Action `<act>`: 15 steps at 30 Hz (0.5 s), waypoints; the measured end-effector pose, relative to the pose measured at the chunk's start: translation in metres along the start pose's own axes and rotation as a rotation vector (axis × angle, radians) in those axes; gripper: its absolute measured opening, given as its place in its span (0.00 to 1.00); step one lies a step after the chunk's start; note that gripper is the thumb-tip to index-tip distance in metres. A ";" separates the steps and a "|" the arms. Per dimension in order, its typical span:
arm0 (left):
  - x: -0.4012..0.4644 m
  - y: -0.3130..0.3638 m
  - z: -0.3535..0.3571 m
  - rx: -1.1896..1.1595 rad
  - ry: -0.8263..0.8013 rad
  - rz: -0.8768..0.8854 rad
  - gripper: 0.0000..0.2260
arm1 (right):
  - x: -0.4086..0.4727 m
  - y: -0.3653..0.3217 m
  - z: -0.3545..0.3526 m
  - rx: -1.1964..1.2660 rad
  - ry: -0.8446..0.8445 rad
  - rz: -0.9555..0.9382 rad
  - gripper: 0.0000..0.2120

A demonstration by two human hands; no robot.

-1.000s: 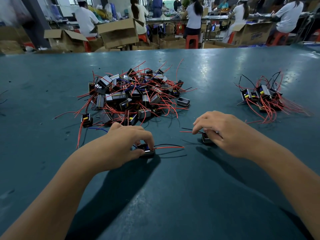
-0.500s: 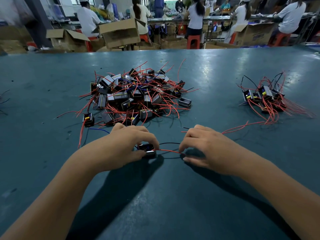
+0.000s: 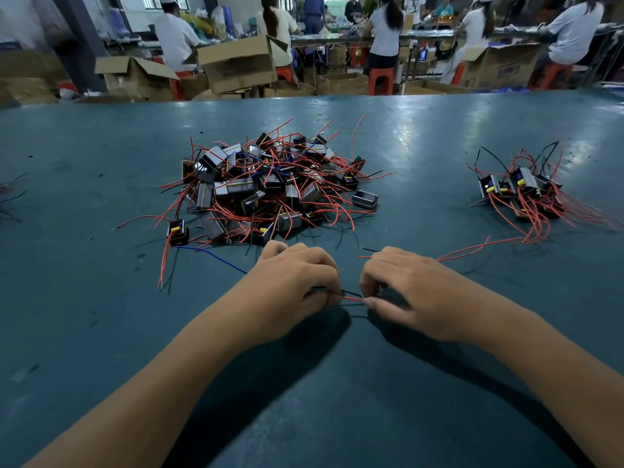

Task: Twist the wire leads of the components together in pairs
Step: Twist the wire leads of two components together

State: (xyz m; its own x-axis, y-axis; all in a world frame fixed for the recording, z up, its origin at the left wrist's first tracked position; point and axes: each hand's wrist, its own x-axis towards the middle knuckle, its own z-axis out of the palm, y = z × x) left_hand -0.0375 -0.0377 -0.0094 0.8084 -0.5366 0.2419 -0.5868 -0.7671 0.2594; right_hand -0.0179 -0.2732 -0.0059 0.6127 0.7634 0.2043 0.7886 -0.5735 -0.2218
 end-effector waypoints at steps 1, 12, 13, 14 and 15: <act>0.000 -0.001 0.000 -0.011 0.007 -0.002 0.02 | 0.000 0.000 -0.001 0.011 0.001 0.002 0.04; 0.000 -0.002 0.000 -0.087 -0.012 -0.002 0.02 | -0.001 -0.002 -0.002 0.115 0.029 0.050 0.03; 0.000 -0.002 0.000 -0.094 -0.013 -0.001 0.02 | -0.001 -0.002 -0.002 0.117 0.031 0.054 0.03; 0.000 -0.003 0.000 -0.101 -0.014 -0.001 0.02 | -0.001 -0.002 -0.003 0.116 0.030 0.060 0.03; 0.001 -0.003 0.001 -0.107 -0.016 -0.001 0.02 | -0.001 -0.001 -0.003 0.115 0.031 0.064 0.03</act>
State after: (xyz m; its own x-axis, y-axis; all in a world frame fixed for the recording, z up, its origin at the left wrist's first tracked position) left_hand -0.0354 -0.0361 -0.0105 0.8091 -0.5422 0.2266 -0.5869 -0.7260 0.3584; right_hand -0.0196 -0.2745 -0.0026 0.6640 0.7162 0.2149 0.7379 -0.5812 -0.3432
